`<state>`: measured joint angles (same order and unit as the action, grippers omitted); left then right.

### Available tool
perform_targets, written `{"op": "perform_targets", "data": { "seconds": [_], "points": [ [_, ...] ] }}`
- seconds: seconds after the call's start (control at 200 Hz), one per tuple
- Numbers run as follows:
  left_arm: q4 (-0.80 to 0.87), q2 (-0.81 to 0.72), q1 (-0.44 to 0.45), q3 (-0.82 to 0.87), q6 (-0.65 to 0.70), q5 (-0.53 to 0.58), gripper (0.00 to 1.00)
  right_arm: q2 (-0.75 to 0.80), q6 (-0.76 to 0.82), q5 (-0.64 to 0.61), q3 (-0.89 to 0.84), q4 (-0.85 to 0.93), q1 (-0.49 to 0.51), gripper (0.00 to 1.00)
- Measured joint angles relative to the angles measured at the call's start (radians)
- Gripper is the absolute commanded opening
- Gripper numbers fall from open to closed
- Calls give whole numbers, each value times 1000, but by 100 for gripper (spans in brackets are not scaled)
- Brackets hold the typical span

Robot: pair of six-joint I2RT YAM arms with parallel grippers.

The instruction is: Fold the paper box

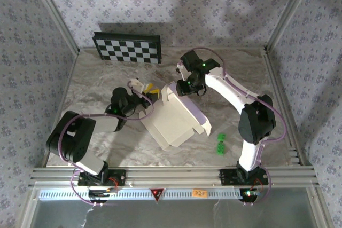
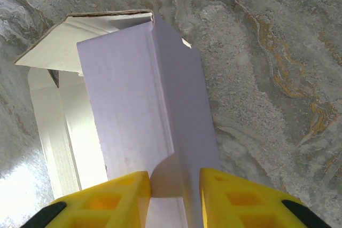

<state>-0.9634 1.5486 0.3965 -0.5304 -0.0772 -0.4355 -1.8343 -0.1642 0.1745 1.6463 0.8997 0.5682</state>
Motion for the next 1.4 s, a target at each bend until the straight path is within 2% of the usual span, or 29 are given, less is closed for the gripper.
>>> {"op": "perform_targets", "data": {
  "seconds": [0.18, 0.445, 0.655, 0.999, 1.244, 1.399],
  "points": [
    [57, 85, -55, -70, 19, -82, 52, 0, 1, 24, 0, -2, -1, 32],
    [118, 234, -56, -196, 87, -238, 54, -3, 27, 97, 0, -1, -27, 32],
    [162, 261, -56, -238, 144, -303, 57, -16, 58, 166, 0, -3, -48, 32],
    [372, 305, -29, -386, 263, -390, 59, -41, 92, 306, -2, -6, -99, 32],
    [484, 325, 10, -446, 341, -418, 45, -55, 113, 383, -6, -5, -121, 33],
    [509, 330, 23, -460, 369, -404, 23, -60, 126, 412, -6, 9, -127, 32]
  ]
}}
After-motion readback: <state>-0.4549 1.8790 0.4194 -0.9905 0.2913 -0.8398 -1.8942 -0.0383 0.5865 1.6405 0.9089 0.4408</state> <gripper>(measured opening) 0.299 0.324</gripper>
